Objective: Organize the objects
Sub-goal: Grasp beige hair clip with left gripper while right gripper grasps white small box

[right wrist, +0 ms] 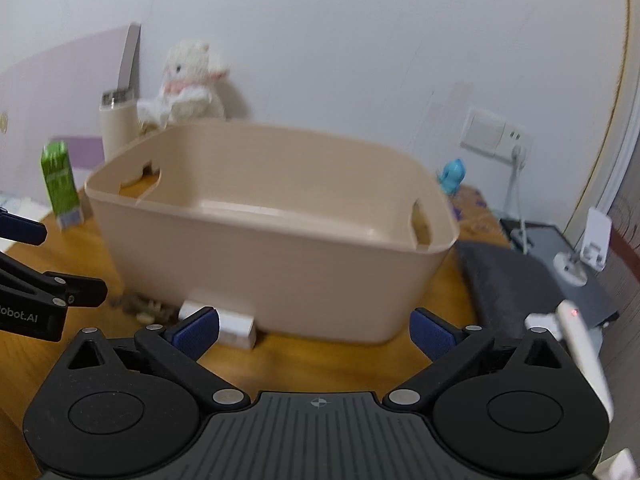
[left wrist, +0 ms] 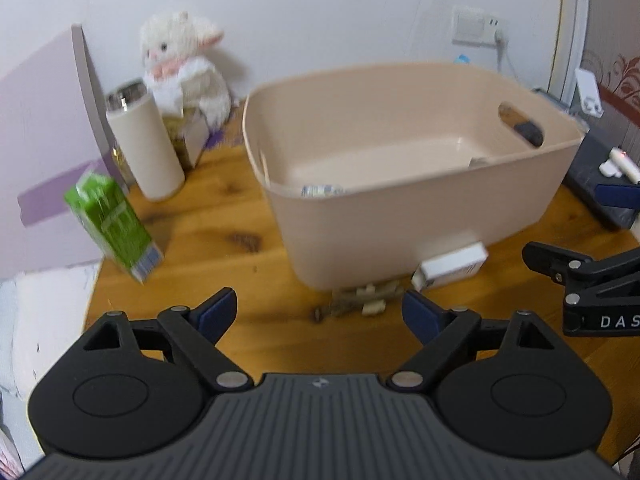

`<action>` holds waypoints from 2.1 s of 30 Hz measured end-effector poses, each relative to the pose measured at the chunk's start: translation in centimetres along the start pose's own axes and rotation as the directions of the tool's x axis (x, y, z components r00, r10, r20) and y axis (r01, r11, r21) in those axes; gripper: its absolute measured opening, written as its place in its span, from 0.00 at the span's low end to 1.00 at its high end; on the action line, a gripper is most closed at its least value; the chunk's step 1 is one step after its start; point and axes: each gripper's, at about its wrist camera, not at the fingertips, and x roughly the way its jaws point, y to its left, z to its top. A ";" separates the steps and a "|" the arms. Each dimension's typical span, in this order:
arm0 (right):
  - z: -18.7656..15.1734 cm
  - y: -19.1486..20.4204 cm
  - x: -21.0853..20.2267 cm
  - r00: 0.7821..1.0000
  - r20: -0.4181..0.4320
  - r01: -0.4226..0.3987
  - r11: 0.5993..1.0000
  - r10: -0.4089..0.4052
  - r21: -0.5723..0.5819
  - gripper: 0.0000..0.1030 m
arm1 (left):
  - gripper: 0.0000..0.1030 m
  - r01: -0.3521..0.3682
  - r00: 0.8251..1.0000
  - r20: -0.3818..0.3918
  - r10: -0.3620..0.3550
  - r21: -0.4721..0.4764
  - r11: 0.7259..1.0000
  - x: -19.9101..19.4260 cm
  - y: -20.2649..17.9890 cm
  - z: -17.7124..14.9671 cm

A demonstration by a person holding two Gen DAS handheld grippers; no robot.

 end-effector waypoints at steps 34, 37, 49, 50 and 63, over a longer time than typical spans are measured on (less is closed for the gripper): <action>-0.4 3.4 6.6 0.993 -0.098 -0.062 0.992 0.073 0.113 1.00 | 0.87 0.076 0.991 -0.103 -0.081 -0.055 0.996 7.4 3.3 -0.4; -0.6 3.1 6.5 0.993 -0.105 -0.042 0.991 0.056 0.130 1.00 | 0.87 0.068 0.992 -0.104 -0.073 -0.044 0.997 7.6 3.2 -0.5; -0.8 1.1 6.4 0.986 -0.114 -0.093 0.969 0.122 0.231 1.00 | 0.87 0.082 0.992 -0.092 -0.083 -0.017 0.997 7.1 2.0 -0.4; -0.8 1.3 6.3 0.985 -0.111 -0.101 0.968 0.129 0.229 1.00 | 0.87 0.077 0.993 -0.092 -0.077 -0.012 0.997 7.0 2.0 -0.5; -0.3 2.1 7.2 0.990 -0.125 -0.035 0.974 0.064 0.225 1.00 | 0.87 0.076 0.992 -0.101 -0.078 -0.029 0.997 7.2 3.4 -0.6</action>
